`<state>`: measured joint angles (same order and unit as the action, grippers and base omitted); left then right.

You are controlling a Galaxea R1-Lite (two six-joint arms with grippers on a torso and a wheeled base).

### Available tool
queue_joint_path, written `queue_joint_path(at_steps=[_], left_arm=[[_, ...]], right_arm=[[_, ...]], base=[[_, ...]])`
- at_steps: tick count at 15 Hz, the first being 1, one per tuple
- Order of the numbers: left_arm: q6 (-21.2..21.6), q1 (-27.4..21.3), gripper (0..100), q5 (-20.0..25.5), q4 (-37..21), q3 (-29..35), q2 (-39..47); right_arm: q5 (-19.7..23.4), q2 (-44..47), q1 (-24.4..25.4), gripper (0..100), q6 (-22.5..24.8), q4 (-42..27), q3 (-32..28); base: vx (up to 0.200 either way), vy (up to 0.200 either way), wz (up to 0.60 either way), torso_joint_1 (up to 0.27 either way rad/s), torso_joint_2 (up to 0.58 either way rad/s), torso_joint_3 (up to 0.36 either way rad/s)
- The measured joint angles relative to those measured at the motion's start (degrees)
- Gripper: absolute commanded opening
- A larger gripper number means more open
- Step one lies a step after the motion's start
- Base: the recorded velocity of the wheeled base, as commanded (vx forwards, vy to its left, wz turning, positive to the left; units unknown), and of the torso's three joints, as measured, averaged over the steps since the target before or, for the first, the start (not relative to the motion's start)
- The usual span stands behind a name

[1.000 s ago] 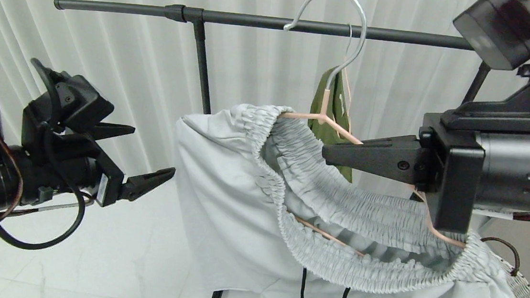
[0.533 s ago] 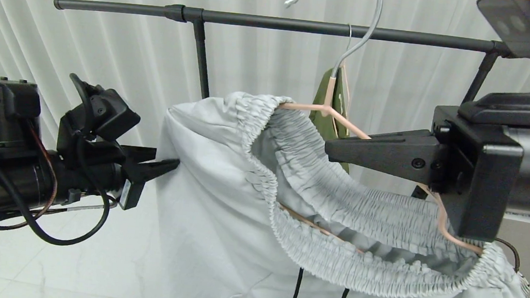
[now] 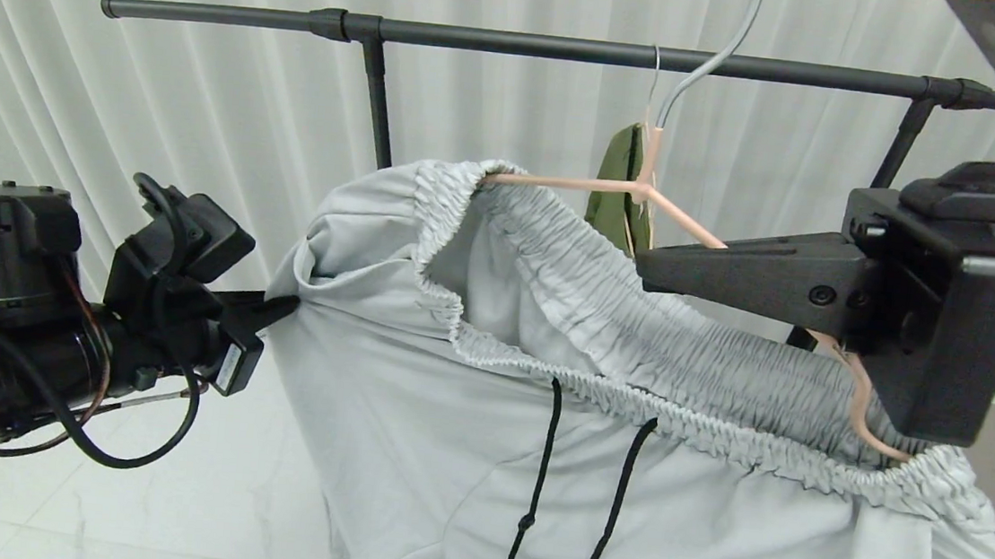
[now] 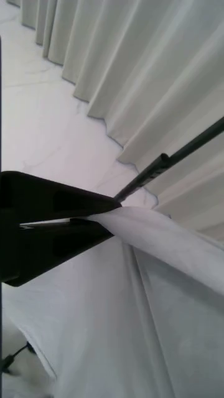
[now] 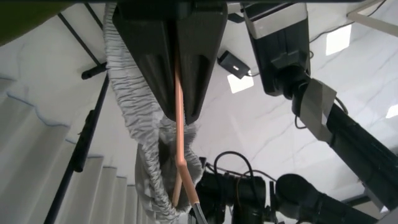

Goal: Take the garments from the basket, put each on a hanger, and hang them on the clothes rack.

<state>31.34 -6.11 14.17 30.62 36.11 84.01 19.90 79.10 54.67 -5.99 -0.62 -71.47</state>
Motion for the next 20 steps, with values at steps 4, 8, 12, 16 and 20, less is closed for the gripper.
queue_joint_path(at_steps=[4, 8, 12, 16, 20], left_arm=[[1.28, 0.10, 100, 0.04, 0.55, -1.00, -0.40], [0.71, 0.05, 100, 0.39, 0.57, -2.65, -4.02], [-3.32, 0.73, 100, -0.18, 0.57, -3.34, -7.41], [-2.91, 3.30, 100, -3.68, 0.55, -3.45, -8.12], [-2.94, 4.07, 100, -5.33, 1.95, -3.43, -8.18]], right_arm=[[-0.60, -0.11, -0.93, 0, -0.02, 0.09, 0.00], [-3.94, -0.85, -4.27, 0, 0.05, -5.45, 0.00], [-6.73, -5.49, -7.57, 0, 0.18, -17.76, 0.06], [-10.57, -12.93, -14.38, 0, 0.20, -29.10, 1.49], [-10.95, -19.21, -24.28, 0, 0.38, -35.15, 2.77]], base=[[0.000, 0.000, 0.00, 0.000, 0.00, 0.000], [0.000, 0.000, 0.00, 0.000, 0.00, 0.000], [0.000, 0.000, 0.00, 0.000, 0.00, 0.000], [0.000, 0.000, 0.00, 0.000, 0.00, 0.000], [0.000, 0.000, 0.00, 0.000, 0.00, 0.000]])
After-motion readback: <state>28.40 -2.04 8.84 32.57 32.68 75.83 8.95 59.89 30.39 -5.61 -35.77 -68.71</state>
